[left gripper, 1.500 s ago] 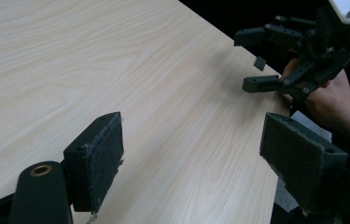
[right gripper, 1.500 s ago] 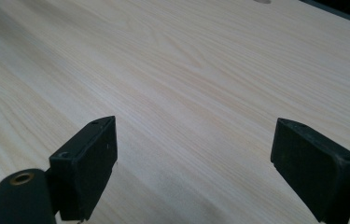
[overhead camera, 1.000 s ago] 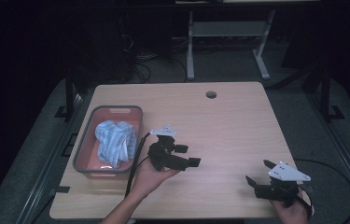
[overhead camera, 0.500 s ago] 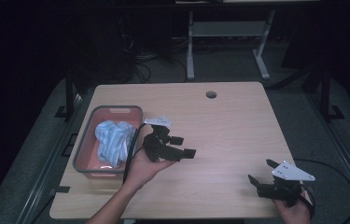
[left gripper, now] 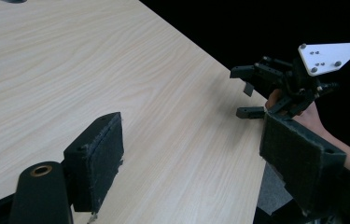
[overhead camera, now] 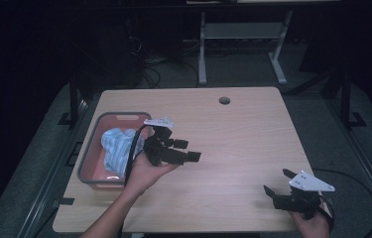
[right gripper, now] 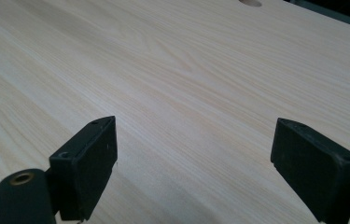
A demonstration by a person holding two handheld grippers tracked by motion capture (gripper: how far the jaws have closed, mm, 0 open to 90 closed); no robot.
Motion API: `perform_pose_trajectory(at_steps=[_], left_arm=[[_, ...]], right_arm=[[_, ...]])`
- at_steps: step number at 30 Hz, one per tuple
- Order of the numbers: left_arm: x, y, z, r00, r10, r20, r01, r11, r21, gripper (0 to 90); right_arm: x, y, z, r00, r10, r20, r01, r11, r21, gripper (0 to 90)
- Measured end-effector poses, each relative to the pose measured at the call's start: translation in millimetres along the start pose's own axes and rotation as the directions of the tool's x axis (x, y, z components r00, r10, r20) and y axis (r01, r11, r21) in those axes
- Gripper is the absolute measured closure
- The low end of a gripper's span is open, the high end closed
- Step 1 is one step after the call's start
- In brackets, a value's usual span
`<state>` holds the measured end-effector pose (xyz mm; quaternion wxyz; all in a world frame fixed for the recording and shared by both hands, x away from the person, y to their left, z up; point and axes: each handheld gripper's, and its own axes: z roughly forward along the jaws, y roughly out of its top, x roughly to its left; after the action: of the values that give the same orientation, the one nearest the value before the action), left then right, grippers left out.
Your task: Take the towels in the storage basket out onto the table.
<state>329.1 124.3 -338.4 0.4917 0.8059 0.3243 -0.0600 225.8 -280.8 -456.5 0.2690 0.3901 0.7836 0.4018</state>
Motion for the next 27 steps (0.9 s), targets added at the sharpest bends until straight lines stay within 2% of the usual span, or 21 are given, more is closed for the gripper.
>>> perform_pose_trajectory(at_steps=[14, 18, 27], left_arm=[[8.7, 7.5, -25.1, 0.997, -0.006, -0.078, 0.004, 0.9998, -0.02, 20.7], [12.9, 7.7, -31.3, 0.9946, -0.014, -0.103, 0.011, 0.9995, -0.03, 20.9], [22.9, 5.4, -41.8, 0.9876, -0.034, -0.153, 0.028, 0.9988, -0.04, 21.1]], right_arm=[[1.3, 0.8, 0.6, 1.0, -0.002, -0.003, 0.002, 1.0, 0.002, 14.1], [1.5, 1.3, 1.3, 0.9999, -0.012, -0.002, 0.012, 1.0, -0.002, 14.2], [2.6, 1.8, 0.0, 1.0, -0.003, 0.001, 0.003, 1.0, -0.001, 14.1]])
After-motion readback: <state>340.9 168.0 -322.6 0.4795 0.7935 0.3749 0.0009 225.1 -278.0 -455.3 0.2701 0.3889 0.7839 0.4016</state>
